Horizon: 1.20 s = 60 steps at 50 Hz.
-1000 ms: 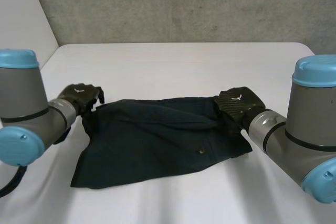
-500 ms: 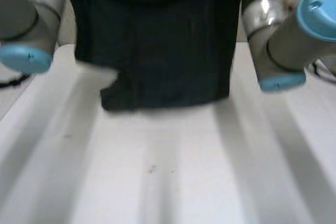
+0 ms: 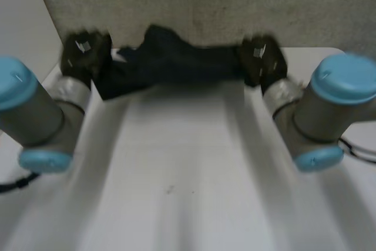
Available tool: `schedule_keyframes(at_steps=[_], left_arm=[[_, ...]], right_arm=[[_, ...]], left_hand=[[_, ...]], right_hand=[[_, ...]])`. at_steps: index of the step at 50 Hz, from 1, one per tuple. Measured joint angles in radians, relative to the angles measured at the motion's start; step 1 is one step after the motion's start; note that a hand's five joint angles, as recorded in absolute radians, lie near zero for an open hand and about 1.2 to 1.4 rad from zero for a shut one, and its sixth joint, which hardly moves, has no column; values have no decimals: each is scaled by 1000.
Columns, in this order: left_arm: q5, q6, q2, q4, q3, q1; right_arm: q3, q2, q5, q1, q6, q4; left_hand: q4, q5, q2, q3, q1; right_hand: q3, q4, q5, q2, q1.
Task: Fold the shorts.
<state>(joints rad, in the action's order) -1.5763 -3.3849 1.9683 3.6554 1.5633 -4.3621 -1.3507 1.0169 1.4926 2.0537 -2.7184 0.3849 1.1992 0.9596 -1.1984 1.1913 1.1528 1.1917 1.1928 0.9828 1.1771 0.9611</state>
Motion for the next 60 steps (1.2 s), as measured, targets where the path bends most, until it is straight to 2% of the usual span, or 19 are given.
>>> schedule_keyframes(at_steps=[6, 12, 22, 29, 34, 37, 41, 47, 50, 53, 54, 60], left_arm=[[24, -68, 103, -4, 89, 3], [14, -181, 75, -145, 151, -1], [-1, -238, -137, -461, 269, -5], [2, -274, -248, -712, 356, 0], [7, -410, -345, -905, 410, 0], [9, -518, -402, -963, 414, -8], [11, -617, -430, -928, 358, -25], [4, -594, -281, -713, 174, -12], [-2, -541, -137, -606, 30, 22], [-5, -511, -34, -563, -80, 48], [-9, -489, 67, -538, -193, 70], [-36, -466, 331, -524, -514, 109]], right_arm=[[-44, -92, 1, 2, 64, -111], [-64, -102, 2, -6, 106, -233], [-151, 77, -11, -16, 133, -457], [-234, 161, -35, -24, 268, -718], [-336, 265, -59, -39, 448, -920], [-366, 322, -92, -55, 518, -988], [-331, 351, -149, -83, 514, -1001], [-163, 237, -173, -107, 354, -908], [-55, 148, -130, -104, 278, -841], [12, 92, -79, -100, 247, -793], [67, 46, -29, -96, 230, -746], [165, -49, 87, -92, 225, -609]], left_hand=[[0, 0, 0, 0, 0], [0, 0, 0, 0, 0], [0, 0, 0, 0, 0], [0, 0, 0, 0, 0], [0, 0, 0, 0, 0], [0, 0, 0, 0, 0], [0, 0, 0, 0, 0], [0, 0, 0, 0, 0], [0, 1, 0, 0, 0], [0, 21, 0, 0, 0], [0, 22, 0, 0, 0], [0, 26, 0, 0, 0]], right_hand=[[0, 0, 0, 0, 0], [0, 0, 0, 0, 0], [0, 0, 0, 0, 0], [0, 0, 0, 0, 0], [0, 0, 0, 0, 0], [0, 0, 0, 0, 0], [0, 0, 0, 0, 0], [0, 0, 12, 0, 0], [0, 0, 14, 0, 0], [0, 0, 14, 0, 0], [0, 0, 14, 0, 0], [0, 0, 14, 0, 0]])
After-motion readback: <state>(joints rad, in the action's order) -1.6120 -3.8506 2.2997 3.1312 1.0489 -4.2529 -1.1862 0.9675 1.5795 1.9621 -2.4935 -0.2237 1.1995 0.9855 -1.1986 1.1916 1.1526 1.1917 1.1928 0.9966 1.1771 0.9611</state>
